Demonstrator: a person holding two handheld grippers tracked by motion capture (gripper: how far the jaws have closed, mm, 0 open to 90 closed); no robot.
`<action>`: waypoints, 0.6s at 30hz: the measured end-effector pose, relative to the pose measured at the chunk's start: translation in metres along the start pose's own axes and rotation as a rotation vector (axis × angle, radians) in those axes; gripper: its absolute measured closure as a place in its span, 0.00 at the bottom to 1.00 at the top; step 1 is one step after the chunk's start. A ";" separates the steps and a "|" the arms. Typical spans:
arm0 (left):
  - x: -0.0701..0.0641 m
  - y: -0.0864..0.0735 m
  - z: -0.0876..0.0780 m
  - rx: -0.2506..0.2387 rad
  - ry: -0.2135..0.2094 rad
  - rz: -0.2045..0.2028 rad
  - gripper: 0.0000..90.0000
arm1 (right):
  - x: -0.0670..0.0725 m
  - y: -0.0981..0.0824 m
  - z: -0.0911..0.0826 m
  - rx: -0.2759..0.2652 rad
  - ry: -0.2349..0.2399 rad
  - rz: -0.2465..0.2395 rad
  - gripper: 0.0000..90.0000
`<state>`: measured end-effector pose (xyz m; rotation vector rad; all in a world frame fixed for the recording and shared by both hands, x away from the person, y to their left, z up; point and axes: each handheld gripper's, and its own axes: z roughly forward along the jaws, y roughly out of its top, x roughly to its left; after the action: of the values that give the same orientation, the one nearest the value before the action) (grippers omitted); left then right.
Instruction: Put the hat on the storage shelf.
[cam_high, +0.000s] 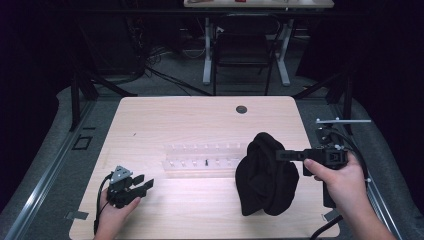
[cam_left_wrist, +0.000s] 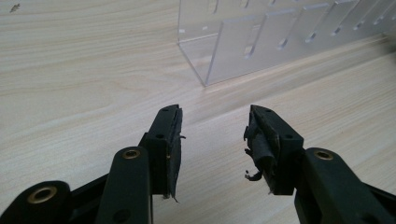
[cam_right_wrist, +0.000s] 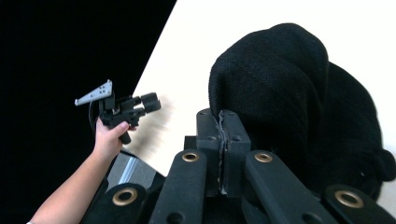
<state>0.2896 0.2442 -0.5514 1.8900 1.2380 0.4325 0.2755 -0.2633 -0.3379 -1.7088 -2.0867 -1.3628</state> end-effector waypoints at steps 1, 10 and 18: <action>0.000 0.000 0.000 0.004 -0.002 0.001 0.60 | 0.000 0.000 -0.001 -0.010 -0.002 -0.002 0.99; 0.000 0.000 0.000 -0.002 -0.004 -0.006 0.61 | 0.006 0.012 -0.013 -0.071 0.034 -0.009 0.99; -0.002 0.000 -0.001 -0.021 -0.001 -0.002 0.60 | 0.016 0.023 -0.018 -0.098 0.058 -0.014 0.99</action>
<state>0.2882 0.2434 -0.5501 1.8705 1.2301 0.4417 0.2816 -0.2650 -0.3055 -1.6720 -2.0367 -1.5232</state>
